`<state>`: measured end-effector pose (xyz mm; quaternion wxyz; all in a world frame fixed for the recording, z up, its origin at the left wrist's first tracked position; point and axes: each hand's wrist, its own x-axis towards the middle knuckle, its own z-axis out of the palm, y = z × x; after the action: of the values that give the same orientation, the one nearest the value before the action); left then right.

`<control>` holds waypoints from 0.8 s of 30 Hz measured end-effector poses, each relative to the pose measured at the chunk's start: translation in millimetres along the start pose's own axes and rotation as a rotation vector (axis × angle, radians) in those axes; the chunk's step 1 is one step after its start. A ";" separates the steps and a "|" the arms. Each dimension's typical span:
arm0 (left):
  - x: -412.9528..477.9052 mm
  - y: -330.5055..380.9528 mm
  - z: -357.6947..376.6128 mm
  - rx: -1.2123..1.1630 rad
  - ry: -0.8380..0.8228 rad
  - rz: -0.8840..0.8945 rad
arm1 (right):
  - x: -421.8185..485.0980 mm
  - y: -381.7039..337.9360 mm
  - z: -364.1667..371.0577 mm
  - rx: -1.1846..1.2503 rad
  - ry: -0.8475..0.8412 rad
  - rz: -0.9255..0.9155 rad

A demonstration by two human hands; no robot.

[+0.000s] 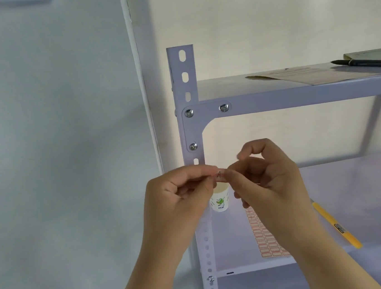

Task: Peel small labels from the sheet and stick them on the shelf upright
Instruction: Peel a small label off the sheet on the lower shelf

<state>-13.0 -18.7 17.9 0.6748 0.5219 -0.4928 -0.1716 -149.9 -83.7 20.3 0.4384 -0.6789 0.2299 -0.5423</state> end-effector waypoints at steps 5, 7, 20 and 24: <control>0.2 1.9 6.9 -0.037 0.006 -0.056 | -1.5 2.0 -10.0 -0.132 -0.038 -0.026; 0.5 2.8 8.6 -0.030 -0.004 -0.056 | -1.5 0.8 -13.0 -0.157 -0.073 -0.020; 3.1 -0.6 14.7 0.230 0.053 0.107 | 5.9 10.1 -16.0 -0.352 -0.031 -0.142; 3.5 -2.7 13.4 0.348 0.057 0.204 | 7.9 15.2 -16.6 -0.453 -0.025 -0.230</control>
<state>-22.0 -29.6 16.8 0.6022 0.5825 -0.5459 0.0003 -160.5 -103.4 12.2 0.2135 -0.7882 0.2611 -0.5148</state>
